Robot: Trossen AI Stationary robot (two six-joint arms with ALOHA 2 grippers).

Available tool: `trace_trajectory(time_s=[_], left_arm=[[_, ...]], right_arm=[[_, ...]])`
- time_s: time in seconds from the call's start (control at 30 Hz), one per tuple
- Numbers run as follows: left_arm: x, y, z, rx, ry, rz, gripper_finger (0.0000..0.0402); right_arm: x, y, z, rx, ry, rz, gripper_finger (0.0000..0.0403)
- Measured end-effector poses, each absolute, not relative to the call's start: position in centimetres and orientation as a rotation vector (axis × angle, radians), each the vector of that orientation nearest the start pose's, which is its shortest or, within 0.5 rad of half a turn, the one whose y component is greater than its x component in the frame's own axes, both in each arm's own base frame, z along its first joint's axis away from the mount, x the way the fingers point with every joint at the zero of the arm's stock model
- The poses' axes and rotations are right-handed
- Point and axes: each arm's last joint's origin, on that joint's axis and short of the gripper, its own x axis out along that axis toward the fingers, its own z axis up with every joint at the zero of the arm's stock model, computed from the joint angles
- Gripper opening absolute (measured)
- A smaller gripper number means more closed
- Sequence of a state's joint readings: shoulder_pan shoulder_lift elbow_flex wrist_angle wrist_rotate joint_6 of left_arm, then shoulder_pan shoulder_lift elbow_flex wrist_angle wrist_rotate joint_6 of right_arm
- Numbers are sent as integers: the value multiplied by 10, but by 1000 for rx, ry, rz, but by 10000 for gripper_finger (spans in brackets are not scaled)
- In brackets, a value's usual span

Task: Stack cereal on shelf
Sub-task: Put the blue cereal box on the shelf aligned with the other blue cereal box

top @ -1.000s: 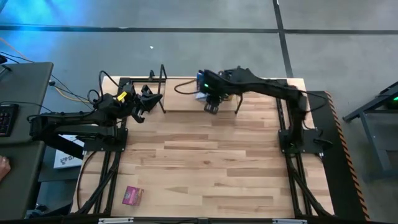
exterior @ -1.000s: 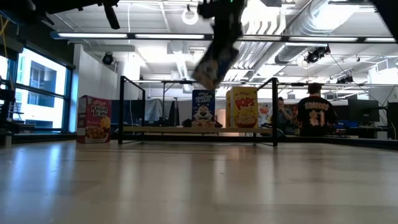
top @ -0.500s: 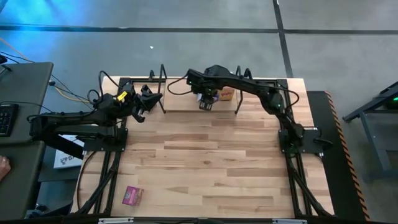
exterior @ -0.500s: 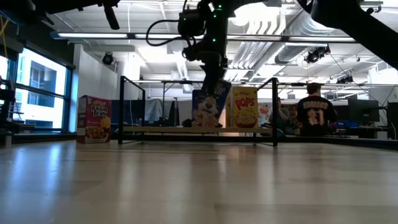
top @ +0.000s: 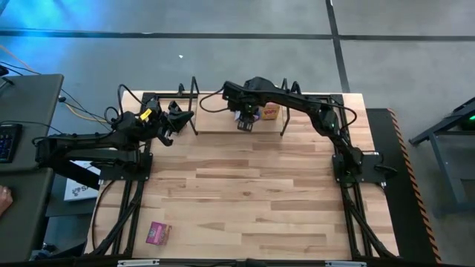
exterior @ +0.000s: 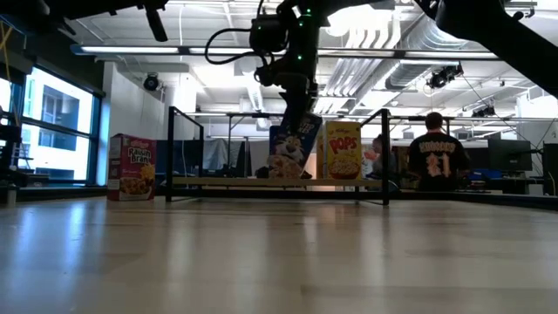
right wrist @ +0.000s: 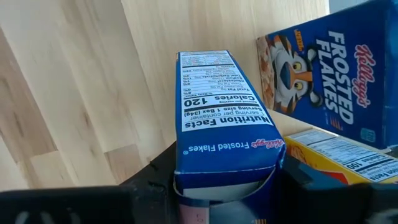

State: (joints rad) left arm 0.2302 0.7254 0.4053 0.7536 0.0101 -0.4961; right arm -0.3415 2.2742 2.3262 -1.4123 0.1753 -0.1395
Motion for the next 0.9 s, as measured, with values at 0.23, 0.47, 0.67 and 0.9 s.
trace_trajectory(time_s=[0.23,0.47,0.67,0.9], left_arm=[[158,37,299,-434,-474,105,1],[158,37,298,-435,-465,107,1],[158,37,298,-433,-465,108,1],[158,37,298,-434,-463,108,1]], right_arm=[[424,-162,283,15,1381,-350,169],[424,-165,284,38,1365,-342,216],[426,-166,286,28,1331,-338,225],[424,-167,298,-36,1303,-329,225]])
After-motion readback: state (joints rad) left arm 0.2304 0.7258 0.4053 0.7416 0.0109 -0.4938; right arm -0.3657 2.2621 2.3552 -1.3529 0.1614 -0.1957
